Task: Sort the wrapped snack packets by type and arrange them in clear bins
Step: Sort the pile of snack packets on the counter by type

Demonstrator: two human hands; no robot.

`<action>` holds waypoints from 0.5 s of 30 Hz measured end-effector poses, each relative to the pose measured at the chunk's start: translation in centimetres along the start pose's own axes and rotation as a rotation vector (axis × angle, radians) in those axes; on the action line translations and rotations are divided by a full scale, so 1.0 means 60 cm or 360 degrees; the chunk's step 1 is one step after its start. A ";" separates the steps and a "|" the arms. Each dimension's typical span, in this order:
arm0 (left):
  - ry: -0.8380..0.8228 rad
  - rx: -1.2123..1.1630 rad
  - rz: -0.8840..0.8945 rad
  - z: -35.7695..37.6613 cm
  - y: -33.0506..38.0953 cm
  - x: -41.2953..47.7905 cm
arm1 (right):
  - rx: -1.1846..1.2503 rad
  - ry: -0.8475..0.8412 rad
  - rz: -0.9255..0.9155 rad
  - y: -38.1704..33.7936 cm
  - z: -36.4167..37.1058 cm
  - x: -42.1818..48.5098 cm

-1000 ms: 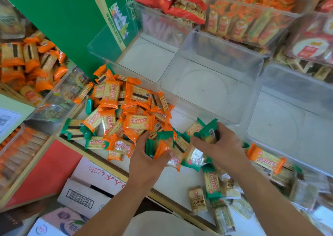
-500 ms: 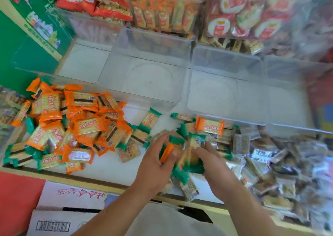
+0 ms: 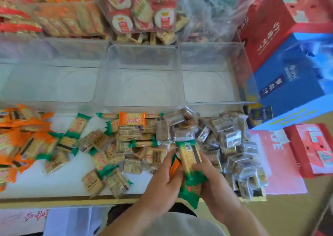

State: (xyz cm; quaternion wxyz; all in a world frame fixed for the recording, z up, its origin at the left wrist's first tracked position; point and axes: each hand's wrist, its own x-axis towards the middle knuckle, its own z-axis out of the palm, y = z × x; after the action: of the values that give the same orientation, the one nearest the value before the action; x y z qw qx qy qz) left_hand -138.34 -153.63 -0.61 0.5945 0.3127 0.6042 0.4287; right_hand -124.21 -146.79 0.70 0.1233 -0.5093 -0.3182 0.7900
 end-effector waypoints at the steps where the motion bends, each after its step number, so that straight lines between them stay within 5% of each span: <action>1: -0.0013 -0.0017 0.0000 0.024 -0.003 0.009 | -0.0018 -0.0011 -0.0021 -0.002 -0.026 -0.007; 10: 0.0085 0.0031 -0.0310 0.134 -0.033 0.108 | -0.0185 0.0385 -0.0213 -0.012 -0.156 0.001; 15: 0.0460 -0.0132 -0.0471 0.129 -0.038 0.144 | -0.1667 0.0715 -0.0729 -0.013 -0.179 0.065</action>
State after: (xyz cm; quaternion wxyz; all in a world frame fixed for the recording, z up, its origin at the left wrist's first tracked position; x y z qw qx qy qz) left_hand -131.25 -145.85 -5.96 0.5706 0.1311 0.7042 0.4017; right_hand -116.59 -140.11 -4.62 0.0875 -0.5750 -0.7317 0.3554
